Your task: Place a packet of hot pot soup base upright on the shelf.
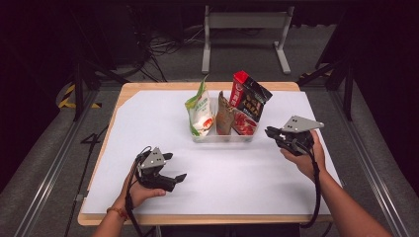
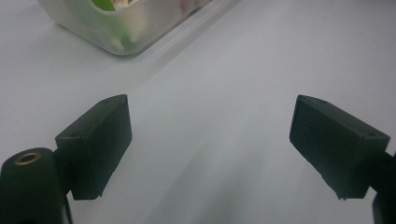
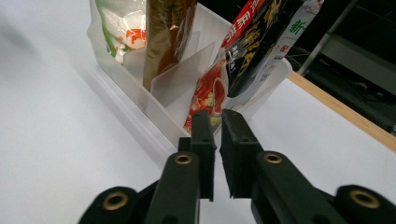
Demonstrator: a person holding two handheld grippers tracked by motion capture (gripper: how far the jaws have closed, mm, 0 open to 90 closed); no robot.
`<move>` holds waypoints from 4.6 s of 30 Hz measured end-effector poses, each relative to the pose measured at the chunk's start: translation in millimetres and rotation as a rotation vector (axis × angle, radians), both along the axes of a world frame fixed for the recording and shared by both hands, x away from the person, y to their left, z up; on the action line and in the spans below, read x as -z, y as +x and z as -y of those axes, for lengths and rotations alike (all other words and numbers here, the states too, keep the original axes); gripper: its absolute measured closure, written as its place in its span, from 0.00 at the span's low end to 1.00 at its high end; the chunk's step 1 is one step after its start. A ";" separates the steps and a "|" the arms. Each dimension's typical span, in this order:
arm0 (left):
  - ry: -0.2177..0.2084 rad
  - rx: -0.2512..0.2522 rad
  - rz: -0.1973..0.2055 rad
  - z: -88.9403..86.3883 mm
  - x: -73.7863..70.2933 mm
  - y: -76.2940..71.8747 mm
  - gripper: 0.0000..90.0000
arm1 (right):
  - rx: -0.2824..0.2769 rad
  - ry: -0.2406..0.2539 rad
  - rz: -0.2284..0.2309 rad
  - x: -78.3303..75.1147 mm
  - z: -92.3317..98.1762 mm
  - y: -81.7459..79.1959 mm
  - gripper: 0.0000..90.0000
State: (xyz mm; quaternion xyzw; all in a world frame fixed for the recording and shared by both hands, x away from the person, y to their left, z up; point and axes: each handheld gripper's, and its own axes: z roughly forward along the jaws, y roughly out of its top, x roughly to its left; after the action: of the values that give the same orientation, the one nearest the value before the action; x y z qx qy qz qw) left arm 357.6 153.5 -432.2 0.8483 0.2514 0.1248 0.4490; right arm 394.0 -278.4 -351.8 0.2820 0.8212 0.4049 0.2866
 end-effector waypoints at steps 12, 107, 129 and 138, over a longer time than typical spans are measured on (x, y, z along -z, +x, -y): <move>0.009 -0.006 0.002 -1.0 1.4 0.8 0.15 | -0.047 0.001 0.009 12.8 10.8 -13.0 0.74; 0.068 0.002 0.038 6.2 -0.1 2.5 0.15 | 0.081 0.031 0.007 81.1 103.0 -90.6 0.12; 0.074 -0.004 0.032 7.1 0.6 4.1 0.15 | 0.065 -0.003 0.017 81.0 96.2 -89.7 0.12; 0.064 -0.010 0.033 6.6 -0.6 5.1 0.15 | 0.084 -0.003 0.008 82.0 97.8 -89.0 0.12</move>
State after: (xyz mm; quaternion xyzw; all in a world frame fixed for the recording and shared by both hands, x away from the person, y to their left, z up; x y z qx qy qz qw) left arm 362.7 146.9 -431.6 0.8589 0.2440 0.1489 0.4250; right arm 305.0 -376.3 -433.9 0.3142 0.8080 0.3925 0.3072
